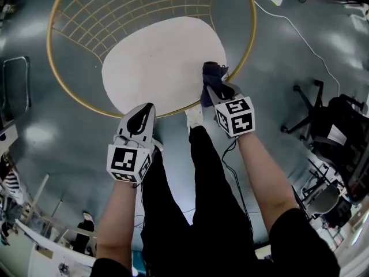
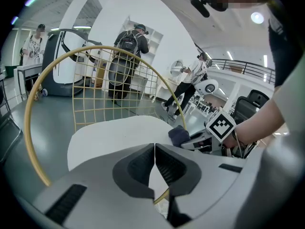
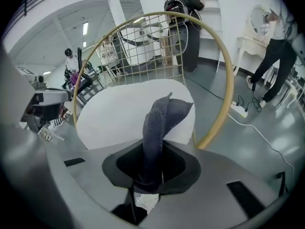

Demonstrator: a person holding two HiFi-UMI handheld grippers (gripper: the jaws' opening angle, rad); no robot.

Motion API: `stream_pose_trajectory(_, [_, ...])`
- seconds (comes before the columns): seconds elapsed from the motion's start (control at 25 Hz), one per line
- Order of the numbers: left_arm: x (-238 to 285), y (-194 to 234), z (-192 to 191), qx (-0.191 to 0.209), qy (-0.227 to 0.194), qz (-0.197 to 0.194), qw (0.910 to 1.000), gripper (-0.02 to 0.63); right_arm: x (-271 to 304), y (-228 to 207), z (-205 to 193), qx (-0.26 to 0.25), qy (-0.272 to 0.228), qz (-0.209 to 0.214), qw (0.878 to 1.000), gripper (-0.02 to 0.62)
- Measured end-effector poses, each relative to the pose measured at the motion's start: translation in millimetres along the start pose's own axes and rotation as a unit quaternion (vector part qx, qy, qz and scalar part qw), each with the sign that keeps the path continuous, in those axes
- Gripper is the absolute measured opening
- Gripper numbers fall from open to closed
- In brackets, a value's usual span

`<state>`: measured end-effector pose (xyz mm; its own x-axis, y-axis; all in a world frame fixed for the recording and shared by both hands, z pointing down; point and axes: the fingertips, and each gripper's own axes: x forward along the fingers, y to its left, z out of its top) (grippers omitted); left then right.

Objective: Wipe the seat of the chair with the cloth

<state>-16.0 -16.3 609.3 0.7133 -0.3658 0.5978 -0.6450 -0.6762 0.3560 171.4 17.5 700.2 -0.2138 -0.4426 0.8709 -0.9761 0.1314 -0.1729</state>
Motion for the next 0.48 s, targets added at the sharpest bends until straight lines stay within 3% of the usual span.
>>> stream_pose_trajectory(0.24, [2.2,-8.2,6.8,-0.001,-0.003,-0.002,1.0000,0.020,-15.6,-37.0,4.2,0.010,0.010,-0.054,0.998,0.089])
stream_pose_trajectory(0.48, [-1.3,-6.3,10.8,-0.006,-0.008,0.000,0.9999,0.020,-19.1,-39.4,8.0,0.014,0.011,-0.061,0.998,0.089])
